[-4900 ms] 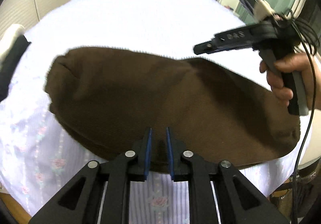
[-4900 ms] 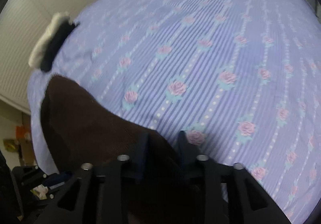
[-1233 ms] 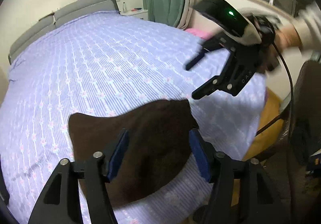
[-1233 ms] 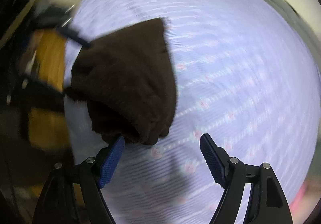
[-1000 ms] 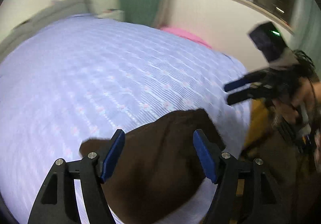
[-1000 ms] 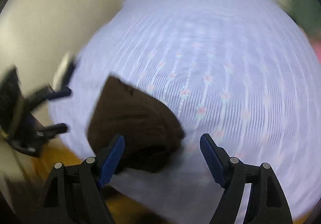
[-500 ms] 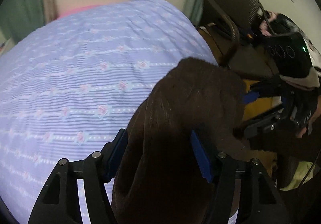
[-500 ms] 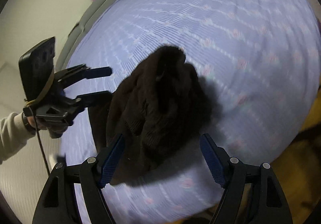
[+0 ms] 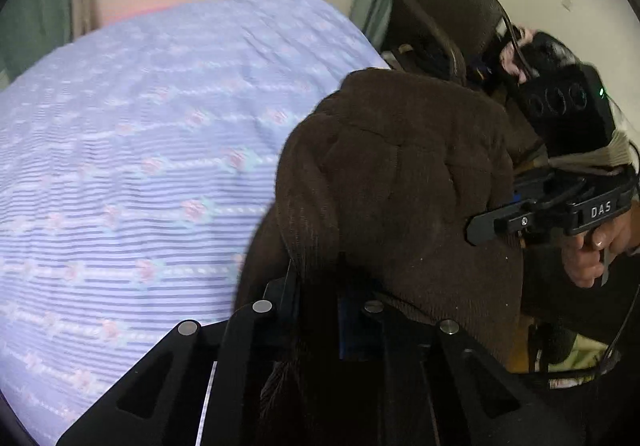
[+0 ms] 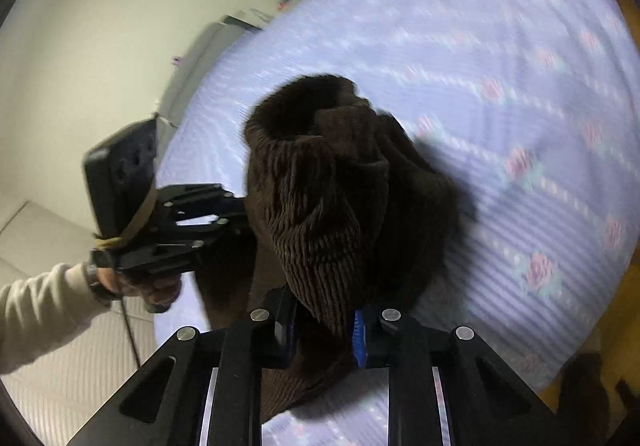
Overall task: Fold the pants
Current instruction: 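Grasp the folded pants edge with the left tool while the right tool holds the cuffs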
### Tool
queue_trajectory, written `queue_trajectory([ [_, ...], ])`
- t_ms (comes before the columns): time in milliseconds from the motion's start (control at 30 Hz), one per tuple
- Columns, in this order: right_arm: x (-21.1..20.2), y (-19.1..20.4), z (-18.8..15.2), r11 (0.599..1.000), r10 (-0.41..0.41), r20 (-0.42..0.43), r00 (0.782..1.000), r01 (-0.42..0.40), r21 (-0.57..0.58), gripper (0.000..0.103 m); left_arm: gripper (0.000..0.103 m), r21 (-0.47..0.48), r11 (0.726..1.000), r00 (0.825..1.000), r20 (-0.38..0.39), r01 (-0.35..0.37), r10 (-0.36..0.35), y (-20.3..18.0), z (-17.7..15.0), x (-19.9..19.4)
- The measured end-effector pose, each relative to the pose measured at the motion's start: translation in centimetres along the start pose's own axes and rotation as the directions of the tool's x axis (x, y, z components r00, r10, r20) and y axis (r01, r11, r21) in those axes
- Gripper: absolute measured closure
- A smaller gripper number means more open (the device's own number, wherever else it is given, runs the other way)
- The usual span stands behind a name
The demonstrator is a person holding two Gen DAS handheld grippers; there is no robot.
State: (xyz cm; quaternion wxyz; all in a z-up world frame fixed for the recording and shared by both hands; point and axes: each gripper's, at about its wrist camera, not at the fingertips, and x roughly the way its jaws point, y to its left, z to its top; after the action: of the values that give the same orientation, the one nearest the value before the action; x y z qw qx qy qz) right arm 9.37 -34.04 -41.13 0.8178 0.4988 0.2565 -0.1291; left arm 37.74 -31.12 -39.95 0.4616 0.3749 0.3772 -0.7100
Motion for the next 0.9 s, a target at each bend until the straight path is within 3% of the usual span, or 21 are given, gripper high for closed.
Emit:
queue_trajectory([
  [200,2.6,-3.1,-0.7,0.993,-0.059,-0.06,0.996,0.065,0.098,0.08,0.087,-0.055,0.998,0.998,-0.066,-0.018,0.015,1.0,-1.2,2.9],
  [367,3.1,-5.9,-2.1,0.978,-0.078,-0.068,0.995,0.09,0.188,0.075,0.075,-0.047,0.997,0.996,-0.064,-0.061,0.058,0.9,-1.3,4.9],
  [500,2.7,-4.1,-1.5,0.988,-0.141,-0.118,0.983,0.146,0.043,0.07,0.074,-0.048,0.993,0.994,-0.025,-0.112,0.11,0.1,-1.2,3.2],
  [600,1.5,-1.5,-0.6,0.973,-0.222,-0.122,0.967,0.213,-0.083,0.064,0.07,-0.071,0.982,0.983,0.031,-0.177,0.179,-1.2,-1.1,0.1],
  [667,-0.4,0.4,0.0,0.951,-0.275,-0.069,0.959,0.261,-0.166,0.049,0.052,-0.13,0.971,0.974,0.086,-0.198,0.21,-2.4,-1.5,-2.4],
  [800,-3.5,3.5,2.0,0.934,-0.243,0.038,0.969,0.244,-0.261,0.046,0.049,-0.214,0.953,0.959,0.136,-0.216,0.248,-4.7,-2.4,-4.1],
  [900,-2.5,6.3,3.8,0.913,-0.175,0.027,0.984,0.172,-0.371,0.048,0.049,-0.307,0.927,0.951,0.147,-0.216,0.271,-5.6,-3.7,-3.6],
])
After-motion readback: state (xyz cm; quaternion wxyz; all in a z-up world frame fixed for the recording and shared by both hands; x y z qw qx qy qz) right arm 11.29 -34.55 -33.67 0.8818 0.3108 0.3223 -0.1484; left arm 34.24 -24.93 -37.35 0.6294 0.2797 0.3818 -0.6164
